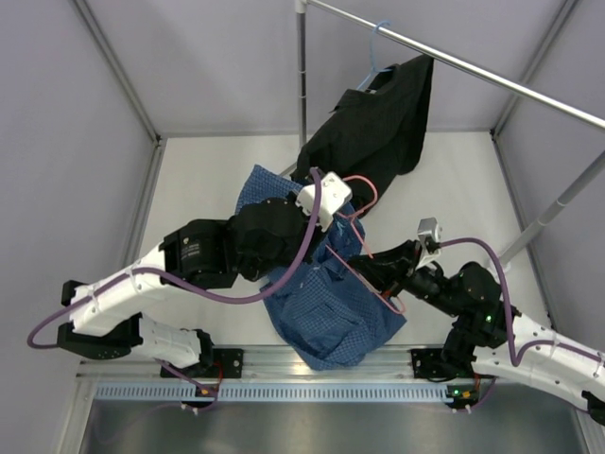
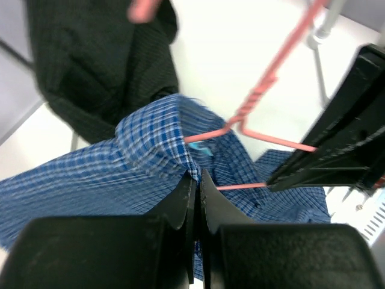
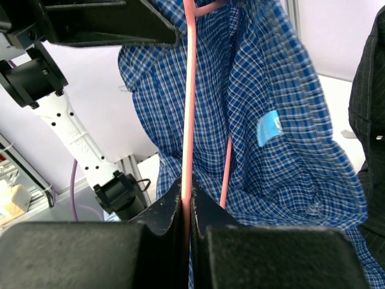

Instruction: Place the shirt on the hanger

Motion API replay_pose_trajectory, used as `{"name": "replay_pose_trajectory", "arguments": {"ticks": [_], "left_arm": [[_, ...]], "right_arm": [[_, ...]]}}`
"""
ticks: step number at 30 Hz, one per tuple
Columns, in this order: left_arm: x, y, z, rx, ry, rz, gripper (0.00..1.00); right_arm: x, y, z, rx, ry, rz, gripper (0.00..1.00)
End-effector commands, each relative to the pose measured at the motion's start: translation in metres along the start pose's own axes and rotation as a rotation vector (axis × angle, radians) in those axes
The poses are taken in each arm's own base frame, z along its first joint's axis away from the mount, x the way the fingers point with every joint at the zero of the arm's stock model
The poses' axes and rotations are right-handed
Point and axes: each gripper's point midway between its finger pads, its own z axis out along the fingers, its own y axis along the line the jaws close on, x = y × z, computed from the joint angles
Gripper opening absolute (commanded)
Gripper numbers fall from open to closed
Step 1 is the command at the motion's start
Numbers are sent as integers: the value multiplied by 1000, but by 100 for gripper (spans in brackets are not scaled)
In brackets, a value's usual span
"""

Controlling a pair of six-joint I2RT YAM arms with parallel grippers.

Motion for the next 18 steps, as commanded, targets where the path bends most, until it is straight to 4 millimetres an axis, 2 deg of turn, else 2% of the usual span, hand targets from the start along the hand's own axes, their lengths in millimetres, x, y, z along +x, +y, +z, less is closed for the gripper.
{"name": "replay_pose_trajectory", "arguments": {"ticks": [1,3,6,10,11,14,15,16,18], "left_arm": [[-13,-30,6,141,-31,22,0],[-6,-49,9,224,-5,43,0],[1,-61,11,272,13,67,0],[-6,-59,-4,310,-23,63,0],[-7,-59,-6,318,-29,61,3],[-14,-56,-15,338,-67,91,22],[-17,-54,-18,339,-79,99,45],[-19,-54,-20,352,-90,124,55],[-29,-50,-26,351,-123,138,69]], "right_arm": [[-40,20,2,-71,-139,-6,0],[-44,21,4,-69,-140,-14,0],[-49,24,5,-78,-148,-17,0],[-49,14,0,-33,-181,-15,0],[-49,13,-1,-30,-192,-12,0],[-52,19,-7,-76,-244,-1,0],[-47,21,-7,-98,-240,-8,0],[-54,26,-8,-124,-271,-15,0],[-53,31,-9,-156,-286,-19,0]]}}
